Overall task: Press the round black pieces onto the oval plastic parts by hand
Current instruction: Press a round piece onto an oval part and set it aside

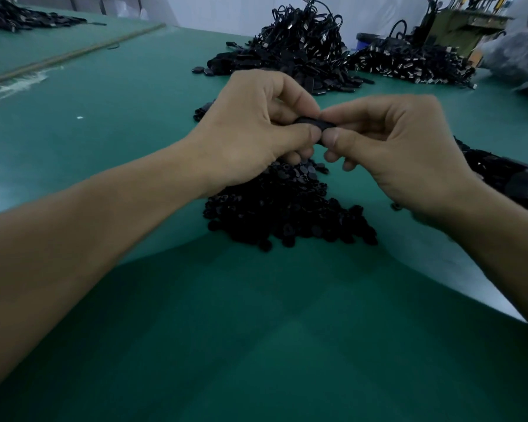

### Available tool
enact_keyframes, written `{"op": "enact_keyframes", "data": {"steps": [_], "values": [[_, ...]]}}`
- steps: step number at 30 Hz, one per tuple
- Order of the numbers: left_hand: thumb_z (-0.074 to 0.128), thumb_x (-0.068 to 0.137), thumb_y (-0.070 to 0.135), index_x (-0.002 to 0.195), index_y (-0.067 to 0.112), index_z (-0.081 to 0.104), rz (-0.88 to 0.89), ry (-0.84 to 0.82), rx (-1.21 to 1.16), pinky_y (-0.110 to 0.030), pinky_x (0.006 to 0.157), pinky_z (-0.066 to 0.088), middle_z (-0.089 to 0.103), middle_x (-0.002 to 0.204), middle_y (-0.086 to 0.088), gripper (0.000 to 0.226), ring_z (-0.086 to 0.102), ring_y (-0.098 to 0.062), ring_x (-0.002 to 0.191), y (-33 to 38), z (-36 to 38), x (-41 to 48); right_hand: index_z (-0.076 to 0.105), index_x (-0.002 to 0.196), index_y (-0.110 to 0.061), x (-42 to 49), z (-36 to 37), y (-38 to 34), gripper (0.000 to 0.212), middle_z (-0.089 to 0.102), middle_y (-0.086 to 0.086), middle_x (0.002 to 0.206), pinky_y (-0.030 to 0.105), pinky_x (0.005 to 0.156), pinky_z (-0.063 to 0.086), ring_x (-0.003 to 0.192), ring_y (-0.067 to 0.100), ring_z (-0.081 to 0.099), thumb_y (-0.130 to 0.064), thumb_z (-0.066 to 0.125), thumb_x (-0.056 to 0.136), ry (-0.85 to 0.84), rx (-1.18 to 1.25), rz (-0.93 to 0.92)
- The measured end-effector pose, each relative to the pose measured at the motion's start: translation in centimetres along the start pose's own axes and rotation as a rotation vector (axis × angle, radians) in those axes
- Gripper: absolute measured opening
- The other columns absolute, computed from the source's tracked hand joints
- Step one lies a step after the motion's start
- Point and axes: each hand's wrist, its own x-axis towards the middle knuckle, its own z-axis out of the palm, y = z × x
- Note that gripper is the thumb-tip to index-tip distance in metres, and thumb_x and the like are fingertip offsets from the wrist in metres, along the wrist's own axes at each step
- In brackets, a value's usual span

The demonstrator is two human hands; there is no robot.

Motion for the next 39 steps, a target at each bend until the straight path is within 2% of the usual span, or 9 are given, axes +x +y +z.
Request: {"op": "enact_keyframes", "data": {"steps": [8, 13, 18, 23, 29, 32, 34, 36, 39], "values": [[0.078, 0.082, -0.004, 0.091, 0.006, 0.073, -0.026, -0.005, -0.068, -0.022, 0.067, 0.059, 0.077, 0.082, -0.012, 0.014, 0.075, -0.018, 0.072, -0.2, -0.3, 0.0, 0.071, 0.086, -0.025, 0.0, 0.0, 0.2, 0.012, 0.073, -0.009, 0.069, 0.015, 0.059, 0.053, 0.06, 0.003, 0.066, -0.014, 0.074, 0.089, -0.011, -0.054, 0.014], [0.079, 0.081, 0.0, 0.092, 0.007, 0.075, -0.003, -0.021, -0.003, -0.021, 0.067, 0.059, 0.077, 0.078, -0.009, 0.014, 0.075, -0.017, 0.071, -0.1, -0.5, 0.1, 0.069, 0.082, -0.027, 0.1, -0.1, 0.0, 0.013, 0.069, -0.015, 0.063, 0.01, 0.056, 0.046, 0.057, -0.001, 0.063, -0.017, 0.075, 0.088, 0.002, -0.117, 0.022], [0.08, 0.081, 0.001, 0.09, 0.008, 0.075, 0.021, -0.014, 0.026, -0.018, 0.065, 0.058, 0.076, 0.075, -0.007, 0.012, 0.075, -0.015, 0.067, -0.1, -0.3, 0.1, 0.069, 0.079, -0.027, 0.2, 0.0, -0.1, 0.015, 0.067, -0.012, 0.063, 0.014, 0.057, 0.046, 0.056, -0.001, 0.06, -0.015, 0.073, 0.087, 0.039, -0.161, 0.036], [0.08, 0.081, 0.001, 0.088, 0.009, 0.075, 0.023, -0.005, 0.043, -0.019, 0.064, 0.058, 0.076, 0.073, -0.006, 0.011, 0.074, -0.016, 0.065, -0.1, -0.4, 0.3, 0.073, 0.086, -0.019, 0.1, -0.1, -0.1, 0.006, 0.07, -0.008, 0.067, 0.013, 0.057, 0.048, 0.058, 0.001, 0.063, -0.013, 0.073, 0.088, 0.025, -0.115, 0.052], [0.079, 0.082, 0.002, 0.086, 0.01, 0.074, 0.018, -0.007, 0.059, -0.02, 0.062, 0.058, 0.076, 0.071, -0.005, 0.011, 0.074, -0.017, 0.064, -0.4, -0.3, 0.7, 0.074, 0.093, -0.021, 0.2, 0.2, 0.1, 0.011, 0.073, -0.005, 0.072, 0.016, 0.06, 0.051, 0.064, 0.004, 0.068, -0.011, 0.07, 0.092, -0.003, -0.105, 0.055], [0.078, 0.084, 0.004, 0.088, 0.015, 0.071, -0.019, 0.095, 0.068, -0.025, 0.065, 0.06, 0.075, 0.069, -0.004, 0.014, 0.074, -0.02, 0.065, -1.4, -0.8, 1.2, 0.07, 0.115, -0.024, 0.4, 0.1, 0.5, 0.022, 0.074, -0.01, 0.088, 0.013, 0.07, 0.051, 0.079, 0.0, 0.07, -0.014, 0.062, 0.097, 0.033, -0.189, 0.059], [0.076, 0.086, 0.004, 0.089, 0.018, 0.068, -0.085, 0.223, 0.075, -0.03, 0.07, 0.062, 0.075, 0.067, -0.002, 0.017, 0.074, -0.021, 0.067, -2.6, -1.8, 1.6, 0.063, 0.132, -0.022, 0.7, -0.4, 1.2, 0.033, 0.07, -0.007, 0.113, 0.015, 0.088, 0.049, 0.097, 0.003, 0.066, -0.019, 0.058, 0.1, 0.023, -0.447, 0.067], [0.073, 0.086, 0.002, 0.084, 0.021, 0.067, -0.151, 0.35, 0.088, -0.029, 0.072, 0.062, 0.073, 0.063, 0.0, 0.02, 0.073, -0.017, 0.065, -4.0, -3.0, 2.1, 0.055, 0.141, -0.018, 1.0, -1.1, 2.4, 0.04, 0.058, 0.009, 0.136, 0.033, 0.109, 0.04, 0.123, 0.023, 0.054, -0.021, 0.052, 0.101, -0.051, -0.777, 0.147], [0.071, 0.085, -0.001, 0.079, 0.022, 0.069, -0.237, 0.476, 0.118, -0.025, 0.075, 0.061, 0.073, 0.073, -0.005, 0.023, 0.073, -0.015, 0.067, -5.7, -4.7, 2.9, 0.049, 0.142, -0.02, 1.1, -1.9, 3.5, 0.042, 0.035, 0.016, 0.152, 0.053, 0.114, 0.022, 0.14, 0.039, 0.026, -0.028, 0.047, 0.101, -0.13, -1.029, 0.386]]}}
